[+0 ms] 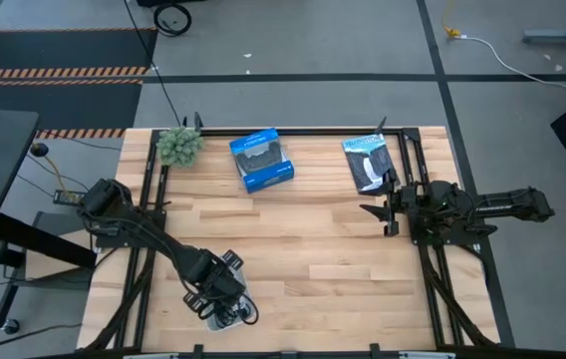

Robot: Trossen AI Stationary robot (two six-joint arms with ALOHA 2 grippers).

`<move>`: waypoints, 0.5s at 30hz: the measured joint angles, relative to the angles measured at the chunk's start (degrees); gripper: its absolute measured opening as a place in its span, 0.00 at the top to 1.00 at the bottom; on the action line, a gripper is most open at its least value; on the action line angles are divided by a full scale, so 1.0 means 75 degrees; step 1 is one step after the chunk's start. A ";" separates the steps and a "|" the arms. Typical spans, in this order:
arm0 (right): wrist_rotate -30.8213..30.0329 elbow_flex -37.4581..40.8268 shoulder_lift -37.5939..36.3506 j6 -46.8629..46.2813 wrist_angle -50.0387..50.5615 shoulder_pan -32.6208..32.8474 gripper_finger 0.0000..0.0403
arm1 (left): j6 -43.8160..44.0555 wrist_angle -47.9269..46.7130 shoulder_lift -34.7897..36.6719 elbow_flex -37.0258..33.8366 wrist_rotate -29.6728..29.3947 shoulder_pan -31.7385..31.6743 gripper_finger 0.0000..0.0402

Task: Pick and place USB-C Cables
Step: Put the black charger cable into the white bin, then return to Home Position

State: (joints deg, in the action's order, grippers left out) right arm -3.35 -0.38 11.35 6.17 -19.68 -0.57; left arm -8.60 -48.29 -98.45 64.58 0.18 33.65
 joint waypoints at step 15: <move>0.0000 0.0000 0.0000 0.0000 0.0000 -0.0001 0.58 | 0.0454 -0.1318 0.0217 0.1538 -0.0442 -0.0115 0.65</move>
State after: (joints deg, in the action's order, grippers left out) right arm -3.36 -0.38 11.35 6.17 -19.68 -0.58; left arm -5.19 -58.18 -96.83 76.12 -3.13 32.79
